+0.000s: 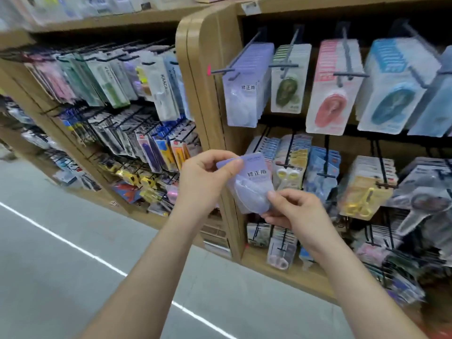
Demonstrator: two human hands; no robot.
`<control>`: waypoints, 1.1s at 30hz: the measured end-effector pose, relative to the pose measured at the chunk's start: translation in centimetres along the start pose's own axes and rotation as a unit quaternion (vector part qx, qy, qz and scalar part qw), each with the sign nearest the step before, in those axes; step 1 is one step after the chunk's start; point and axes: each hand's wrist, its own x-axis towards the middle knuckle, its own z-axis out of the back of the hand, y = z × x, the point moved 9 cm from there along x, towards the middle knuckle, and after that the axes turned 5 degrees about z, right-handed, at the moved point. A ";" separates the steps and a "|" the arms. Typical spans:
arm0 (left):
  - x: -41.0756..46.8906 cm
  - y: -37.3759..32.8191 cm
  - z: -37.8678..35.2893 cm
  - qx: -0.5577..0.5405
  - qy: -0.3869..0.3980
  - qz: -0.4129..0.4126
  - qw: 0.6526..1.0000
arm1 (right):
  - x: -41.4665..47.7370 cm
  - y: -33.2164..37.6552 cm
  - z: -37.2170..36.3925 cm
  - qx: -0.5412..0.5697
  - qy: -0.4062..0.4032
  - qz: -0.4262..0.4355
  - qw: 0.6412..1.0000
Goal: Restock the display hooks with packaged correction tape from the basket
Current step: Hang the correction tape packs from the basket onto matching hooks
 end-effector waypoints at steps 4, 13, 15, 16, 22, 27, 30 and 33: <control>4.3 -0.4 1.3 -0.027 0.022 0.018 0.999 | 2.6 1.6 -2.5 0.028 -0.039 0.023 0.999; 13.6 -2.4 1.0 -0.042 -0.010 -0.049 0.998 | 10.0 4.8 -4.0 0.054 -0.075 0.064 0.994; 14.7 -2.6 0.8 -0.034 -0.025 -0.071 0.997 | 11.3 5.1 -4.1 0.048 -0.076 0.068 0.994; 15.1 -2.7 0.6 -0.034 -0.026 -0.080 0.996 | 11.9 5.2 -4.1 0.049 -0.076 0.070 0.993; 16.8 -3.0 0.1 -0.011 -0.024 -0.128 0.991 | 14.3 5.4 -3.8 0.043 -0.073 0.075 0.994; 16.5 -3.3 0.0 0.079 -0.076 -0.175 0.978 | 15.1 4.9 -3.4 0.040 -0.090 0.071 0.993; 14.2 -3.6 0.7 0.156 -0.127 -0.270 0.941 | 15.7 4.9 -3.0 0.037 -0.116 0.081 0.989; 13.3 -2.0 0.2 0.264 -0.113 -0.305 0.908 | 16.3 5.4 -2.7 0.027 -0.146 0.090 0.985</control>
